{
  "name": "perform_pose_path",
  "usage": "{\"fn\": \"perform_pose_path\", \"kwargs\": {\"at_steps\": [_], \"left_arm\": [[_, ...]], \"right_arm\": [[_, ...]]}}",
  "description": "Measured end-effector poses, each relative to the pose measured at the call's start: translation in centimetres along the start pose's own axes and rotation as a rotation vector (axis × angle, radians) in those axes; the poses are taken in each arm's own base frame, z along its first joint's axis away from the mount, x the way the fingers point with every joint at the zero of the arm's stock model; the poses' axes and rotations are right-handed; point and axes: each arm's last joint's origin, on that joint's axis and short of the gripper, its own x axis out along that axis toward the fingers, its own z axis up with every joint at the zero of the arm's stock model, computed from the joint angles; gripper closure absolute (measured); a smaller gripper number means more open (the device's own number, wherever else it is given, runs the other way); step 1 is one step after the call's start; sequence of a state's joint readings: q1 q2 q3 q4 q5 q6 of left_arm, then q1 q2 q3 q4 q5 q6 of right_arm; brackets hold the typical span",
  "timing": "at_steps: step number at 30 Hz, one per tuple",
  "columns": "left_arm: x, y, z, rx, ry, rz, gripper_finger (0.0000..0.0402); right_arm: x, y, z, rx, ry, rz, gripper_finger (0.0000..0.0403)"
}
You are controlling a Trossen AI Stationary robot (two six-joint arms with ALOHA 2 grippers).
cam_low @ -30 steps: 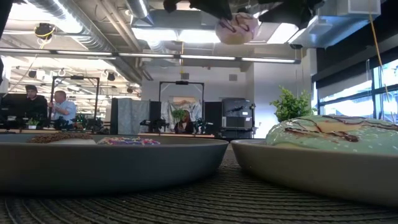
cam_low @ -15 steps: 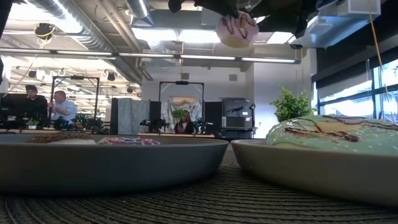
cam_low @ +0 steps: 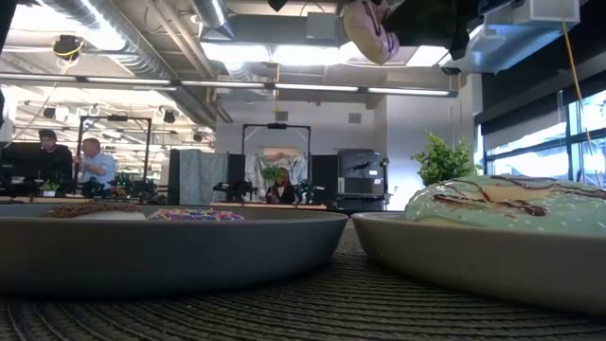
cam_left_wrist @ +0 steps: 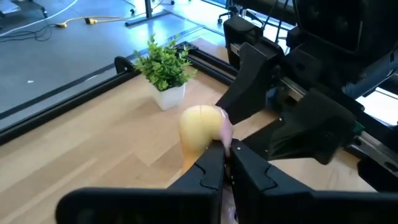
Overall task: Pick & Place donuts
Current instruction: Put the large purple donut on the gray plate
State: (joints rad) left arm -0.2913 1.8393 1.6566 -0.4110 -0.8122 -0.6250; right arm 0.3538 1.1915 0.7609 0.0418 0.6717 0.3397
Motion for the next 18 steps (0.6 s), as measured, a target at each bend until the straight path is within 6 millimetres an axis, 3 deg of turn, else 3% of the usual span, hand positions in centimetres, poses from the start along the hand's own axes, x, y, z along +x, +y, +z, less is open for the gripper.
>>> {"fn": "perform_pose_path", "kwargs": {"at_steps": [11,18], "left_arm": [[0.01,0.00,-0.02,0.008,0.000,0.001,0.0374],[-0.32,0.30,0.10,0.073,0.021,0.001,0.0359]], "right_arm": [[-0.01,0.02,0.01,0.001,-0.001,0.002,0.0369],[0.00,0.04,-0.02,-0.003,0.005,0.014,0.0367]]}}
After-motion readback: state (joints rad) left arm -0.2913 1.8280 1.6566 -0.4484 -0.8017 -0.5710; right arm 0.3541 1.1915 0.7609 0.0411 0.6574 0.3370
